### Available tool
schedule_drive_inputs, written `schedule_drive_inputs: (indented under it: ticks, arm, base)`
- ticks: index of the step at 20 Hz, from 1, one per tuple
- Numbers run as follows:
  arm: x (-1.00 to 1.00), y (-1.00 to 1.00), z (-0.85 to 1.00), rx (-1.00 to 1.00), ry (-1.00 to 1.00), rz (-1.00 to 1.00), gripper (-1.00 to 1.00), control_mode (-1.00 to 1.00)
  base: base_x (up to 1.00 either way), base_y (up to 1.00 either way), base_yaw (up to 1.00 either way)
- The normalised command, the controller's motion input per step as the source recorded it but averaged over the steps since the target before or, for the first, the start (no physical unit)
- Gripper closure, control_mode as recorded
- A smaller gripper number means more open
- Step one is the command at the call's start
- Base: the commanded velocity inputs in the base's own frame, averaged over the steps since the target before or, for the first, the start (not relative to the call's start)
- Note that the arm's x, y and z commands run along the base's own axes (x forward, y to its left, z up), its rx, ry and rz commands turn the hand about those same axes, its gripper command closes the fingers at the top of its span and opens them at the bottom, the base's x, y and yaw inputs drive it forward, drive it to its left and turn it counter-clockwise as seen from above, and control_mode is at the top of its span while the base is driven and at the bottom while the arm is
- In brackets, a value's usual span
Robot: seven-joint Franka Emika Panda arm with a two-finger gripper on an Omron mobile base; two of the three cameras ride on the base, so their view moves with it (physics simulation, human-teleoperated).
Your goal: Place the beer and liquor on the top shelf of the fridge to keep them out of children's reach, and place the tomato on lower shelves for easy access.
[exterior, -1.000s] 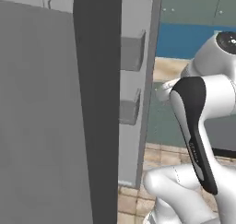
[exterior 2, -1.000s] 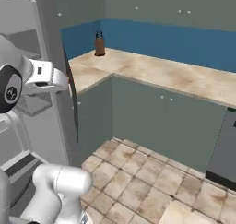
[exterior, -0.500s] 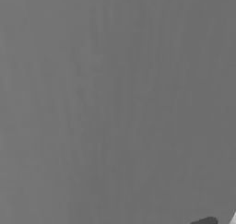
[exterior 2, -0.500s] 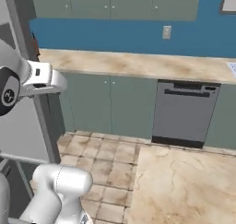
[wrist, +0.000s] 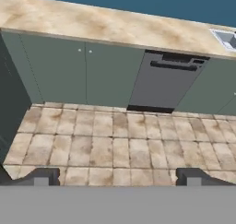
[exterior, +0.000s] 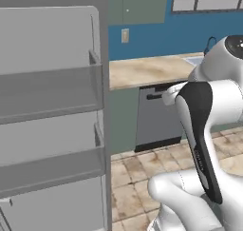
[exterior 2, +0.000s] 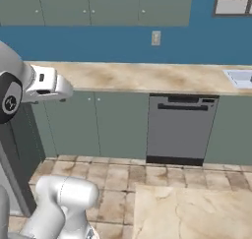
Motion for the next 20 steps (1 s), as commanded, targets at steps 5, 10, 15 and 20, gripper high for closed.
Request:
schedule_drive_inputs:
  ticks: [5,10,15,20]
  arm:
    - [0.00,0.00,0.00,0.00,0.00,0.00,-1.00,1.00]
    - [0.00,0.00,0.00,0.00,0.00,0.00,-1.00,1.00]
    - [0.00,0.00,0.00,0.00,0.00,0.00,-1.00,1.00]
    - [0.00,0.00,0.00,0.00,0.00,0.00,-1.00,1.00]
  base:
    - [1.00,0.01,0.09]
    - [1.00,0.01,0.31]
    - [1.00,0.00,0.53]
    - [1.00,0.00,0.65]
